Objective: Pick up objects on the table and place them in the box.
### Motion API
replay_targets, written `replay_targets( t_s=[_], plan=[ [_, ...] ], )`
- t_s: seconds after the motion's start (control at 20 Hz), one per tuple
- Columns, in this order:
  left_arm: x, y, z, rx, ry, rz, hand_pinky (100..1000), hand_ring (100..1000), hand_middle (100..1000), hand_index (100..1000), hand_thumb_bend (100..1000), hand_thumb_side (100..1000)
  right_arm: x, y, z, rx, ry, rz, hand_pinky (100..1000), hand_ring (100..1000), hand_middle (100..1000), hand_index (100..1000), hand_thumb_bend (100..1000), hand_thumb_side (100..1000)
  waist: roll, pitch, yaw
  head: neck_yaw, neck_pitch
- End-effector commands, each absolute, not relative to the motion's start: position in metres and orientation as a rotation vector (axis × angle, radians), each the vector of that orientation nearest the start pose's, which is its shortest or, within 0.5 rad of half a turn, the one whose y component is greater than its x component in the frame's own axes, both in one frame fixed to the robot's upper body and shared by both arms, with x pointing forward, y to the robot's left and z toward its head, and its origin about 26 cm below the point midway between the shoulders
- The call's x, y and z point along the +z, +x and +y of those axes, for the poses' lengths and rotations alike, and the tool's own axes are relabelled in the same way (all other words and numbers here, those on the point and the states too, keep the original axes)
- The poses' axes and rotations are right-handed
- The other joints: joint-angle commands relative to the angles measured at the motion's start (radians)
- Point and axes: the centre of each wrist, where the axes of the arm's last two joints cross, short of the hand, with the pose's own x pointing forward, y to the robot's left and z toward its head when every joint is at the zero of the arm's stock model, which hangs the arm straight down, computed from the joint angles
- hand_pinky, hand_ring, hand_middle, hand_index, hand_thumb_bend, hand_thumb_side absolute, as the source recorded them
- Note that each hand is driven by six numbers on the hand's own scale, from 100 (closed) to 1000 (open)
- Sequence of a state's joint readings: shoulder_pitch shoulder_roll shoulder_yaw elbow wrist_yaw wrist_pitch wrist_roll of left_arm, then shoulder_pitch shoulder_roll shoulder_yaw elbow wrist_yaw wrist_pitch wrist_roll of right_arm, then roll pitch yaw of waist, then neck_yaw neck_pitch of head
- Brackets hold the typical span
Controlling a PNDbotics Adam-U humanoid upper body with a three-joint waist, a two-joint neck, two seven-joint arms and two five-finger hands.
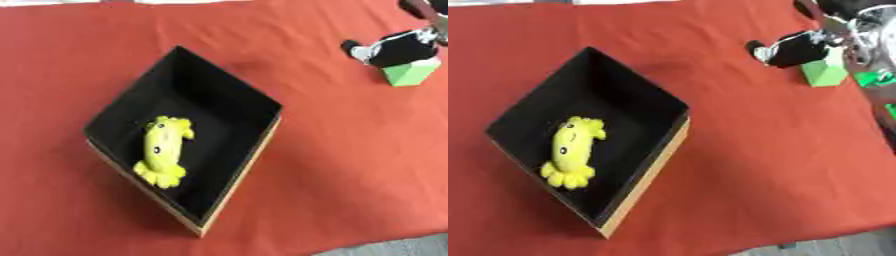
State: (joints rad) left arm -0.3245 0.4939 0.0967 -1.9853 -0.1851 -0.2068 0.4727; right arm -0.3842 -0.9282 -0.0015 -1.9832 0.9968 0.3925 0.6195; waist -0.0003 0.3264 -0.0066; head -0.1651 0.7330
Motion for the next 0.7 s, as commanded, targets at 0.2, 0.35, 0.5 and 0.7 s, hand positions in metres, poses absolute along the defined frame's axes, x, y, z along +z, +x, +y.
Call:
replay_targets(
  t_s=[0.2,0.35,0.5,0.7],
  plan=[
    [0.242,0.296,0.309,0.095,-1.003,3.385,531,839,693,800,100,451,0.298,0.277,-0.353,1.163,-1.448,-0.957,889,960,893,955,534,386,0.0,-0.019,-0.004,-0.001,-0.011],
    [0.242,0.296,0.308,0.099,-0.991,3.39,532,839,693,800,100,451,0.291,0.275,-0.356,1.151,-1.385,-0.95,895,960,896,968,647,225,0.001,-0.019,-0.003,-0.008,-0.015],
    [0.242,0.296,0.307,0.103,-0.984,3.392,532,839,693,800,100,450,0.294,0.277,-0.358,1.138,-1.337,-0.95,897,960,890,982,616,202,0.002,-0.019,0.002,-0.012,-0.019],
    [0.242,0.296,0.307,0.106,-0.981,3.393,531,839,693,801,100,447,0.301,0.284,-0.365,1.108,-1.304,-0.927,904,966,895,995,470,102,0.005,-0.018,0.008,-0.019,-0.022]
  ],
)
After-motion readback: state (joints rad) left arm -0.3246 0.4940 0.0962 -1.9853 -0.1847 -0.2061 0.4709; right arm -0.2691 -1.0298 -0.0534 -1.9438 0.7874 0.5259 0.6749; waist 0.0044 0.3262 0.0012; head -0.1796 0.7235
